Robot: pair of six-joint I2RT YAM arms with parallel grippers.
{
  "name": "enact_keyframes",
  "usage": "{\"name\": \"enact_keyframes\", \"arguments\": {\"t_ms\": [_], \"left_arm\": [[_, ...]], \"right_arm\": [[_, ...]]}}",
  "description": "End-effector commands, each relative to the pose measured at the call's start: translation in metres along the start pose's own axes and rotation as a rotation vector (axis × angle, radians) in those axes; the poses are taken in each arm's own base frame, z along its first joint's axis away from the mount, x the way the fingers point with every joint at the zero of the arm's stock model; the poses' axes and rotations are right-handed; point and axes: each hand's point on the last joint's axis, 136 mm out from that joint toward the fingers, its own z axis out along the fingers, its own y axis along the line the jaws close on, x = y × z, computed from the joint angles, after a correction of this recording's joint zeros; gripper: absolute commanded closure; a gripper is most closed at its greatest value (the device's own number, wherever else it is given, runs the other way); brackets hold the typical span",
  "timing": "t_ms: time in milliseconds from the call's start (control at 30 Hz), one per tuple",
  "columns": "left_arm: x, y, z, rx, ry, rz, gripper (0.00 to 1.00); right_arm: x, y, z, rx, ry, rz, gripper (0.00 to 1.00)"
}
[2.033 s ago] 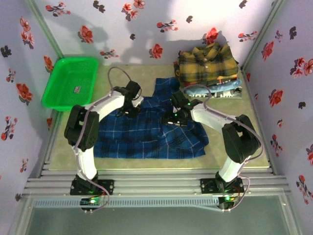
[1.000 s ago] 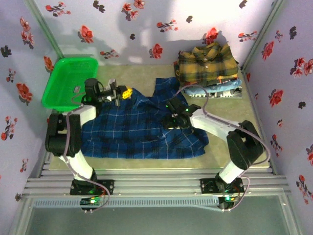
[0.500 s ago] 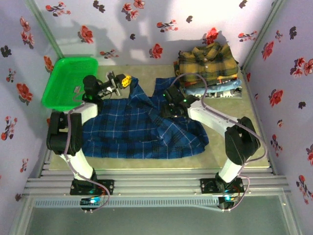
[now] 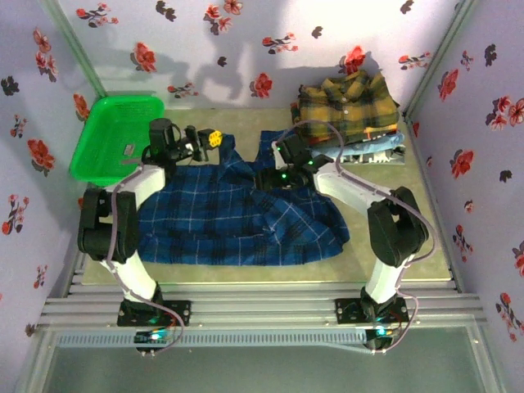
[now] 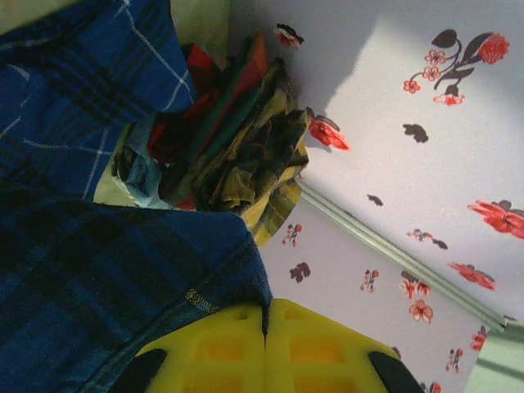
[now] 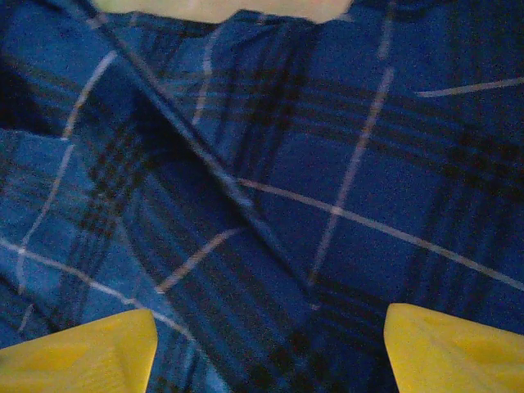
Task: Fold and stack the long sleeve shirts
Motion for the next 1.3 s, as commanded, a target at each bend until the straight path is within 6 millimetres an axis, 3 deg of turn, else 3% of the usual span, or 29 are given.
{"name": "enact_keyframes", "arguments": {"t_ms": [0, 100, 233, 500, 600, 700, 867, 1033, 1267], "left_arm": [[0.000, -0.019, -0.006, 0.033, -0.093, 0.012, 1.00], [0.000, -0.022, -0.006, 0.035, -0.127, 0.015, 1.00], [0.006, -0.026, 0.000, 0.055, -0.141, 0.012, 1.00], [0.011, -0.028, 0.001, 0.089, -0.162, 0.000, 1.00], [0.013, -0.029, 0.000, 0.100, -0.163, -0.003, 1.00], [0.015, -0.030, -0.001, 0.112, -0.165, -0.007, 1.00], [0.017, -0.028, 0.000, 0.119, -0.165, -0.014, 1.00], [0.016, -0.025, -0.001, 0.123, -0.172, -0.016, 1.00], [0.017, -0.031, 0.000, 0.148, -0.172, -0.011, 1.00]], "right_arm": [[-0.026, 0.062, -0.011, -0.181, -0.085, -0.087, 0.25], [-0.044, 0.081, -0.016, -0.209, -0.154, -0.062, 0.24], [-0.063, 0.097, -0.007, -0.227, -0.180, -0.047, 0.24], [-0.078, 0.100, 0.022, -0.222, -0.167, 0.002, 0.30], [-0.080, 0.102, 0.031, -0.215, -0.159, 0.007, 0.36], [-0.086, 0.102, 0.035, -0.209, -0.172, 0.009, 0.49], [-0.103, 0.111, 0.026, -0.225, -0.222, -0.003, 0.70], [-0.113, 0.124, 0.015, -0.260, -0.230, -0.026, 0.79], [-0.116, 0.125, 0.012, -0.240, -0.203, -0.049, 0.96]]}}
